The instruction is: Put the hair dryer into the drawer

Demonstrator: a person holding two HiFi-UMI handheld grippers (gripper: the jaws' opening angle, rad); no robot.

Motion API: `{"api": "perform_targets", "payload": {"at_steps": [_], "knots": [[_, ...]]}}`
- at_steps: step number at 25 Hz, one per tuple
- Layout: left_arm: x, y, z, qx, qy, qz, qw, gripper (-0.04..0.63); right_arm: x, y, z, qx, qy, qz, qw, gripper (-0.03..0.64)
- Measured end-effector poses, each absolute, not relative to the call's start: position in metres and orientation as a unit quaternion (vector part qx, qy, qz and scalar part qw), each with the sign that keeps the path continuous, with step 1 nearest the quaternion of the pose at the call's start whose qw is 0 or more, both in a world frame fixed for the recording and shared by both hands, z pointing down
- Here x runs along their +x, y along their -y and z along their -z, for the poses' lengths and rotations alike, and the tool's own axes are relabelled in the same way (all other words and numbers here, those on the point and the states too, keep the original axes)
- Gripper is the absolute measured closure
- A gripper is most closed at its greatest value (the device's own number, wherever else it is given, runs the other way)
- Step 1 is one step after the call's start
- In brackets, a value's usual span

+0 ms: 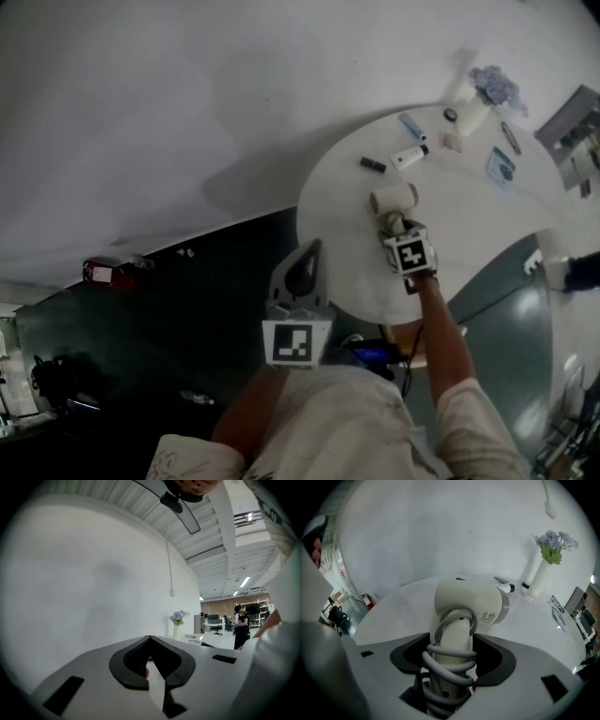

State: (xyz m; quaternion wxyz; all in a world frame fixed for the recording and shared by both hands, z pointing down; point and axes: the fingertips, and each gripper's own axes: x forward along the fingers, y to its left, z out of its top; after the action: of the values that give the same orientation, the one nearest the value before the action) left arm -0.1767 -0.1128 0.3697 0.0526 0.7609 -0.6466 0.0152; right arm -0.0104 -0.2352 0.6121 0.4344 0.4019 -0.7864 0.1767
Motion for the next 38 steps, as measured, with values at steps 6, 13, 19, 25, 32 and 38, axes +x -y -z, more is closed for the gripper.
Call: {"api": "perform_targets", "payload": {"at_steps": [6,13,19,25,32,38], "knots": [[-0.178,0.114,-0.371,0.762,0.645,-0.019,0.051,0.594,-0.014,0.237,-0.613,0.393,0.793,-0.19,0.425,0.344],[-0.173,0.111,-0.369,0.765,0.641,-0.017,0.048,0.594,-0.011,0.236,-0.613,0.4,0.792,-0.19,0.42,0.348],[-0.177,0.111,-0.369,0.763,0.645,-0.016,0.051,0.594,-0.009,0.233,-0.612,0.405,0.791,-0.189,0.417,0.357],[-0.18,0.107,-0.371,0.762,0.645,-0.018,0.057,0.594,-0.011,0.221,-0.603,0.413,0.8,-0.179,0.397,0.36],[-0.175,0.108,-0.37,0.77,0.635,-0.015,0.057,0.594,-0.016,0.203,-0.57,0.423,0.813,-0.155,0.369,0.36],[-0.164,0.11,-0.368,0.781,0.622,-0.013,0.055,0.594,-0.02,0.192,-0.52,0.442,0.828,-0.128,0.32,0.36]]}}
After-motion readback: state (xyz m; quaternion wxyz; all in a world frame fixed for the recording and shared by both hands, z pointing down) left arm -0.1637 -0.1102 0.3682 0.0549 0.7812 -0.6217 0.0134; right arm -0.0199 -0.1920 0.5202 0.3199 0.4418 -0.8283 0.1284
